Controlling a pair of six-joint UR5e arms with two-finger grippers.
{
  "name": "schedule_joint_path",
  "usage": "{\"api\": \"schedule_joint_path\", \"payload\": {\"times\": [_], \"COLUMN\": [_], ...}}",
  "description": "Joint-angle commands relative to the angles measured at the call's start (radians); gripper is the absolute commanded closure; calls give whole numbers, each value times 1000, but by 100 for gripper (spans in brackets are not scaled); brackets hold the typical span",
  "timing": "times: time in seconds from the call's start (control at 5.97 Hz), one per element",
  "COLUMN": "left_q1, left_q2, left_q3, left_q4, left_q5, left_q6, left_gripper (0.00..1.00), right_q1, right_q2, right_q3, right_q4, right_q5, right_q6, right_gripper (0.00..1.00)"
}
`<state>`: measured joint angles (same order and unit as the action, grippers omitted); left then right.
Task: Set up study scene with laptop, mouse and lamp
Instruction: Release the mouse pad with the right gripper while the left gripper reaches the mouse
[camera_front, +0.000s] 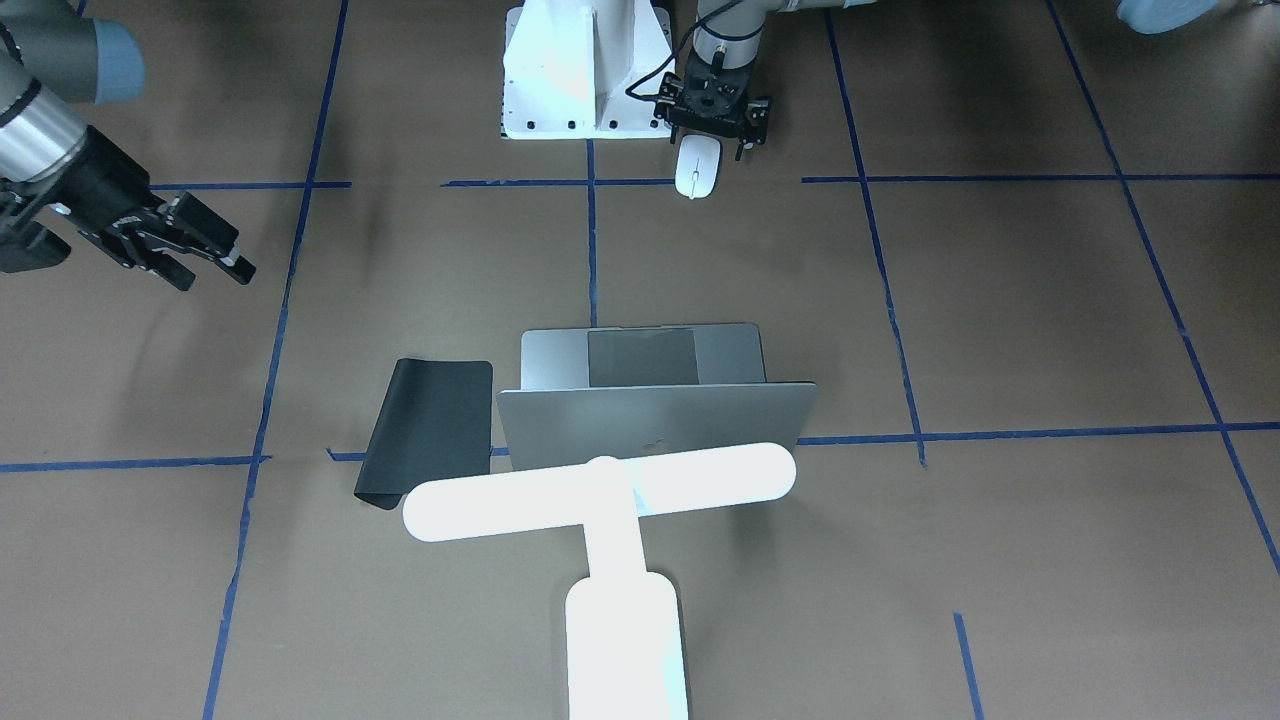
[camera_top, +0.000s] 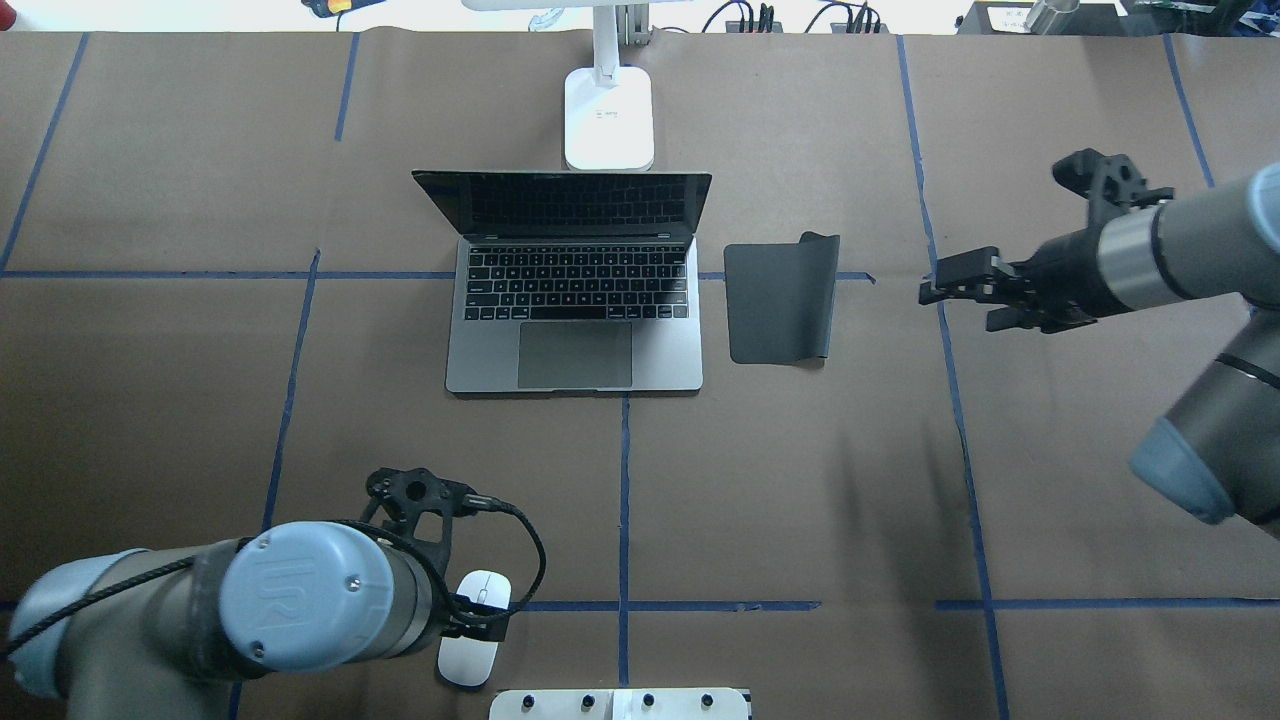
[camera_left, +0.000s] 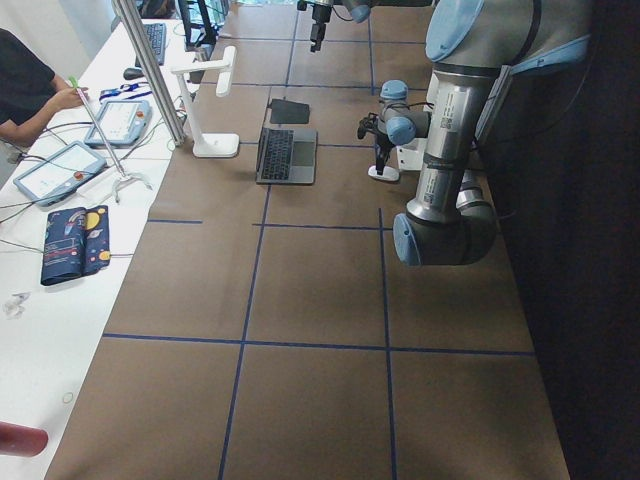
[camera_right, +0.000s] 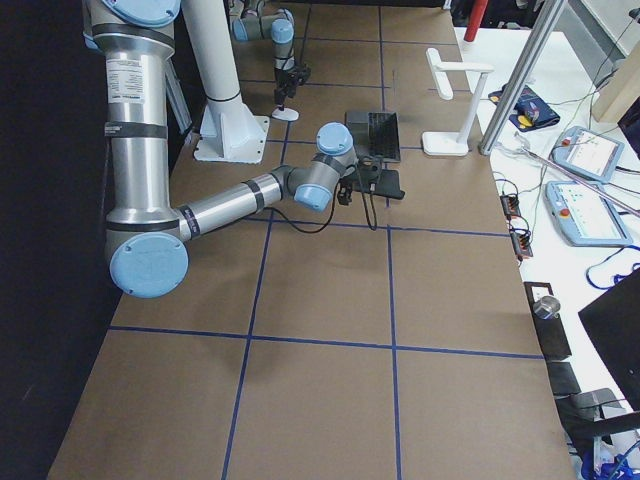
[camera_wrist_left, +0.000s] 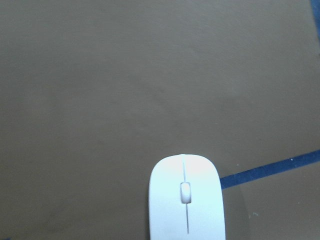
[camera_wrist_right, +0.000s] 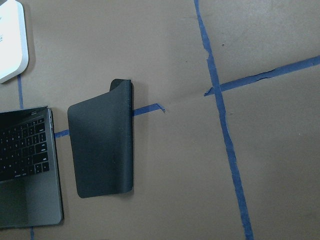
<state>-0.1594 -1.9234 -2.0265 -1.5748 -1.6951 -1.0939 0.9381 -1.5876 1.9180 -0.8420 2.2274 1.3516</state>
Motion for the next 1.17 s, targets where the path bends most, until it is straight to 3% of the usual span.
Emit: {"api": "schedule_joint_path", "payload": {"times": [0.0,1.0], "left_q1": [4,0], "left_q2": [-3,-2], "left_q3": [29,51], "left_q4": [-39,-44], "left_q5": [-3,-8], "left_q6": [29,0], "left_gripper": [0,0], "right_q1": [8,4], "right_q2": [-9,-12], "right_q3": [13,19], "right_q4": [0,0], "right_q5": [8,6], "right_q6": [0,0], "right_gripper": [0,0]}}
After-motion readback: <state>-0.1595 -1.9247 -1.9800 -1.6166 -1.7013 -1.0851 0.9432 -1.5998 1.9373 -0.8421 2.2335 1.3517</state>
